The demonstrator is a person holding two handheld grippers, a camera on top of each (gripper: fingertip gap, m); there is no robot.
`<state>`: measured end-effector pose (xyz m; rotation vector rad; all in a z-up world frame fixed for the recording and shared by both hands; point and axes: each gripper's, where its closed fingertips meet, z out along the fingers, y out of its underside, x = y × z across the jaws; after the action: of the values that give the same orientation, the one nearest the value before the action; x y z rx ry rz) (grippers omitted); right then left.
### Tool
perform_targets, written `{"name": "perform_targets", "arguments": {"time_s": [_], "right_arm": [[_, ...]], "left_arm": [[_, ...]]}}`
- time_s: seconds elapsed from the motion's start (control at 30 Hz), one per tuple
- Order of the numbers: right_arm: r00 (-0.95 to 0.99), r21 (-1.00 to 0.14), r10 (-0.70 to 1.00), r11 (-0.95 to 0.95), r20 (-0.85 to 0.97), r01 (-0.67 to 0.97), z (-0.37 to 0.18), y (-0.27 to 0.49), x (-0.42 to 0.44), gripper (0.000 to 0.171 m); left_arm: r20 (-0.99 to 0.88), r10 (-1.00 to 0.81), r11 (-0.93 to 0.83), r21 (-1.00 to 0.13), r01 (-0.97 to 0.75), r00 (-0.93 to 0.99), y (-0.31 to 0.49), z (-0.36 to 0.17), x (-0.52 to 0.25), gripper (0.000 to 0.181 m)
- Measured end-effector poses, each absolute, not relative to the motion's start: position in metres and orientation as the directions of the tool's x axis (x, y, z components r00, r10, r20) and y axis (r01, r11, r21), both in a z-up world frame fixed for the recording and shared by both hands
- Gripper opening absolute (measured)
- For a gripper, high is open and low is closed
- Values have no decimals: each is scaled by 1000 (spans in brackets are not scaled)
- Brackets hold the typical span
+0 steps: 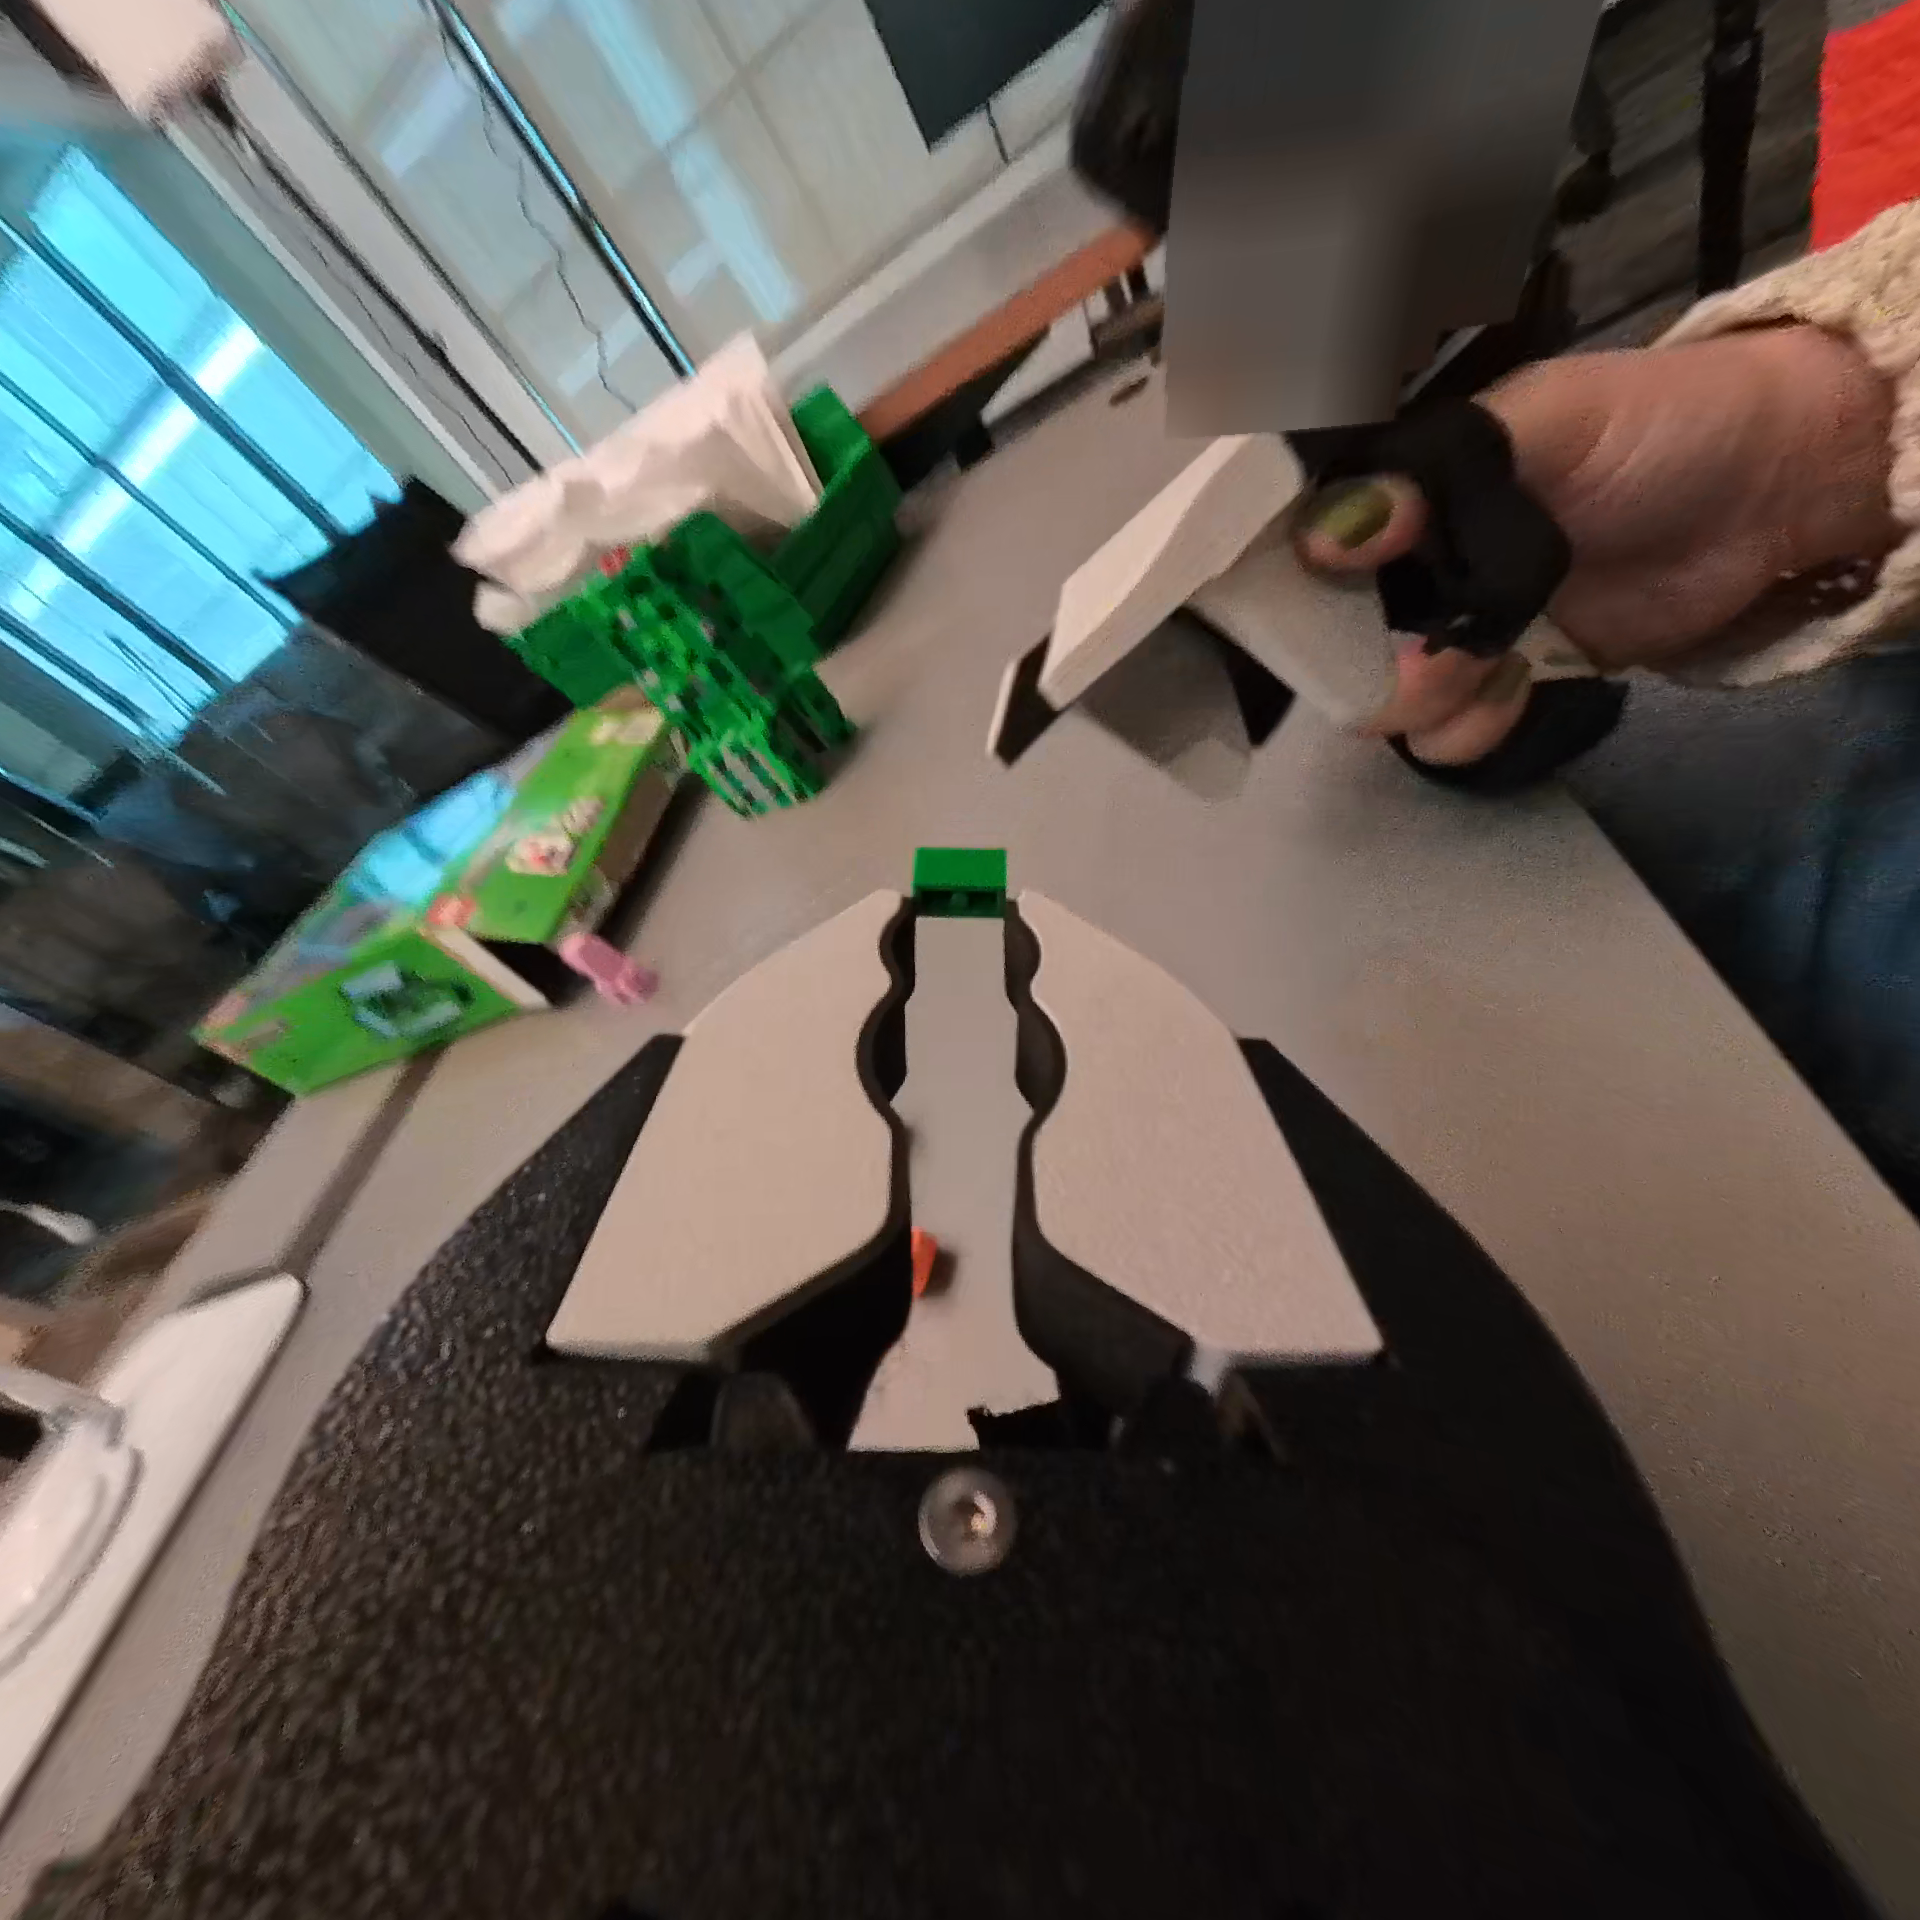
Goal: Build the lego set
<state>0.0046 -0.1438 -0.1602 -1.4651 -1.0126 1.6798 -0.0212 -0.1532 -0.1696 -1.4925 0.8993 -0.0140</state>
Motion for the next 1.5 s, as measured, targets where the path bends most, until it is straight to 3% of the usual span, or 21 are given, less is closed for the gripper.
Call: {"name": "perform_targets", "arguments": {"time_s": [0.1, 0.2, 0.37, 0.5, 0.73, 0.9, 1.03, 1.3, 1.5], "right_arm": [[-89, -979, 980, -171, -181, 106, -172, -127, 1, 26], [-171, -975, 984, 88, 53, 203, -182, -113, -17, 26], [-443, -897, 886, 301, 137, 324, -206, -95, -54, 28], [-596, -838, 776, 455, 206, 301, -222, -80, -77, 29], [-684, -871, 713, 425, 154, 247, -232, -81, -90, 32], [-655, -887, 721, 431, 226, 169, -225, -77, -78, 34], [-674, -849, 709, 473, 208, 236, -237, -71, -75, 36], [-681, -836, 702, 490, 210, 247, -241, -68, -73, 28], [-700, -815, 695, 497, 166, 300, -248, -69, -71, 21]], "left_arm": [[-416, -574, -23, -853, -521, 706, -143, -183, -42, 15], [-397, -613, -185, -768, -613, 683, -132, -202, -68, 16], [-333, -698, -399, -554, -731, 633, -122, -228, -99, 15], [-220, -741, -469, -508, -723, 635, -112, -229, -105, 15], [-56, -742, -620, -319, -717, 667, -117, -247, -121, 15], [22, -714, -662, -345, -665, 700, -108, -239, -111, 15], [-52, -706, -670, -276, -690, 706, -104, -241, -122, 15], [-1, -711, -681, -247, -690, 703, -105, -256, -119, 15], [9, -726, -659, -297, -691, 688, -101, -250, -110, 15]]}}
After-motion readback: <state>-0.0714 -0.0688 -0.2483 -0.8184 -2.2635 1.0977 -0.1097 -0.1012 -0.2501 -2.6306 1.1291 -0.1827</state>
